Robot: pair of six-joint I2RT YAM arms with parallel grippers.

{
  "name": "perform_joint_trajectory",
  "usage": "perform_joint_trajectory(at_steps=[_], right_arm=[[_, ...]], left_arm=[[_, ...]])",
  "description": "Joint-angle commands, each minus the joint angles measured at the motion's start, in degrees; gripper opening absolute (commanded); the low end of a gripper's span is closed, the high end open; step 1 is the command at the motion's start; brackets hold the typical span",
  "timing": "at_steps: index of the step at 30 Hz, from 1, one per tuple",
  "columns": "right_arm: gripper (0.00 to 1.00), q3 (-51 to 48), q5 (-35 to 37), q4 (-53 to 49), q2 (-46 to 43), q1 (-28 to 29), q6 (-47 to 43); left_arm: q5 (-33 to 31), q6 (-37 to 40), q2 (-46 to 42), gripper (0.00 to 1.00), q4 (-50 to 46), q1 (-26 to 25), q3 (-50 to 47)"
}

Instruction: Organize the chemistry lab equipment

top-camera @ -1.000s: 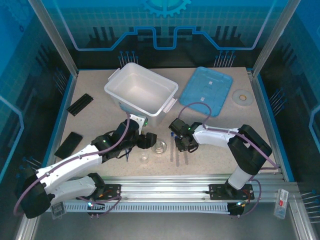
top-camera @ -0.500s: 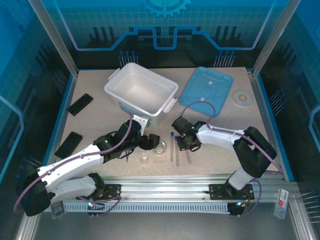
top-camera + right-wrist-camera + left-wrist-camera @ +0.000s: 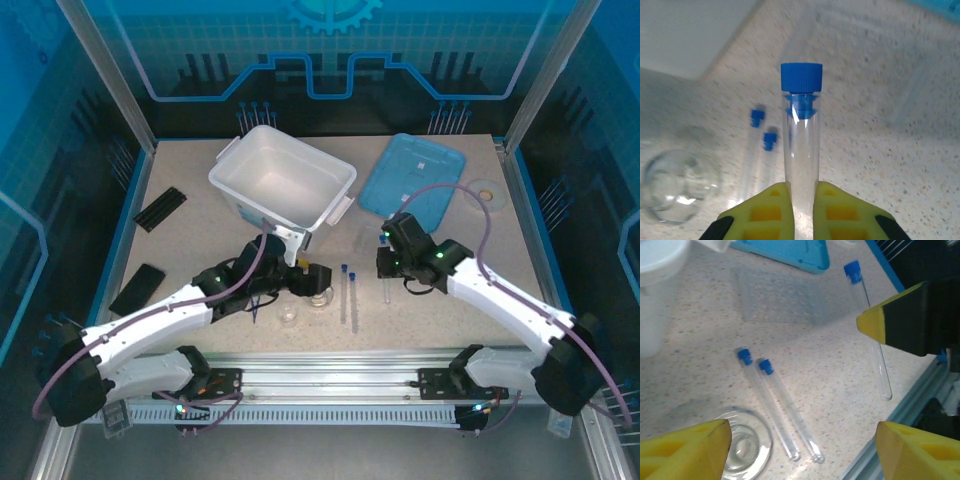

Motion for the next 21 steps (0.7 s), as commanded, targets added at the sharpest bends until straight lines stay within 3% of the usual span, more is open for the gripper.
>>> perform_joint_trajectory(at_steps=[1,9,21], right_arm=[[0.04,-2.3,2.2,5.3,-5.4,-0.2,2.4],[0.05,-2.5,2.1,12.7,-9.8,0.3,6.7],[0.04,-2.6,-3.2,18.4,-8.0,1.3,11.4]], left_arm=[[6.2,-4.0,2.4,0.76,6.1,-0.5,1.8],[12.9,-8.6,8.9,0.72,14.1,-0.5,3.6],[19.6,-15.0,16.4,0.66,27.0,-0.5,4.2]])
